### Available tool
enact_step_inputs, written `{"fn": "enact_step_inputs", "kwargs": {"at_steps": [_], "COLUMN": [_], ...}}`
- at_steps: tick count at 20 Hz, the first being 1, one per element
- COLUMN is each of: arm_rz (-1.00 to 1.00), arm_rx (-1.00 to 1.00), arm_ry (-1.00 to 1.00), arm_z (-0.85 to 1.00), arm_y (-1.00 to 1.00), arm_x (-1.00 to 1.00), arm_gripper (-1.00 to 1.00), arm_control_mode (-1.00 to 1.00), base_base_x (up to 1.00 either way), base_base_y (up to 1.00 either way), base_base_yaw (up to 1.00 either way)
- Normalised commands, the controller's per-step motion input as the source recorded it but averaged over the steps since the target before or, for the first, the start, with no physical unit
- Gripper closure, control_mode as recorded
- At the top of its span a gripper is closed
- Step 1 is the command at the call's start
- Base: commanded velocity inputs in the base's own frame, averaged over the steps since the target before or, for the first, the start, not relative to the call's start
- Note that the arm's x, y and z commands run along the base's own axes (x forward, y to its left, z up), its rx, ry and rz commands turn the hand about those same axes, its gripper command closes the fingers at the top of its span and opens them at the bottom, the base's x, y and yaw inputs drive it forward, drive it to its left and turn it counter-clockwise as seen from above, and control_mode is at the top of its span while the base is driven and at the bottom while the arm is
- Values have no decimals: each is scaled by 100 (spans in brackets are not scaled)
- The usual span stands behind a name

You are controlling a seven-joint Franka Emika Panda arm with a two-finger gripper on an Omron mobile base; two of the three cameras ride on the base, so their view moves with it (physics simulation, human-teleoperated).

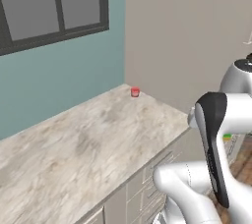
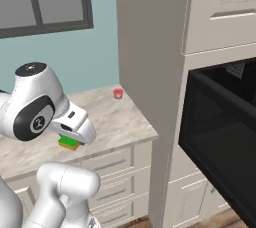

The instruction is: Place the sponge inside the microwave to prepare for sanitizing.

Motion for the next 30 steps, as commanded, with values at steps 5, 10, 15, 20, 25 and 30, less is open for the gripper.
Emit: {"fn": "enact_step_inputs", "kwargs": {"at_steps": [5, 10, 15, 20, 25, 30], "arm_rz": [0, 0, 0, 0, 0, 0], "arm_rx": [0, 0, 0, 0, 0, 0], "arm_ry": [0, 0, 0, 0, 0, 0], "arm_z": [0, 0, 0, 0, 0, 0], "arm_y": [0, 0, 0, 0, 0, 0], "arm_x": [0, 0, 0, 0, 0, 0], "arm_gripper": [100, 100, 100, 100, 100, 100], "arm_control_mode": [100, 100, 100, 100, 100, 100], "base_base_x": [-25, -40, -22, -15, -23, -18], "base_base_y": [0, 0, -7, -23, -33, -57], "base_base_yaw": [-29, -36, -39, -39, -38, -37]}}
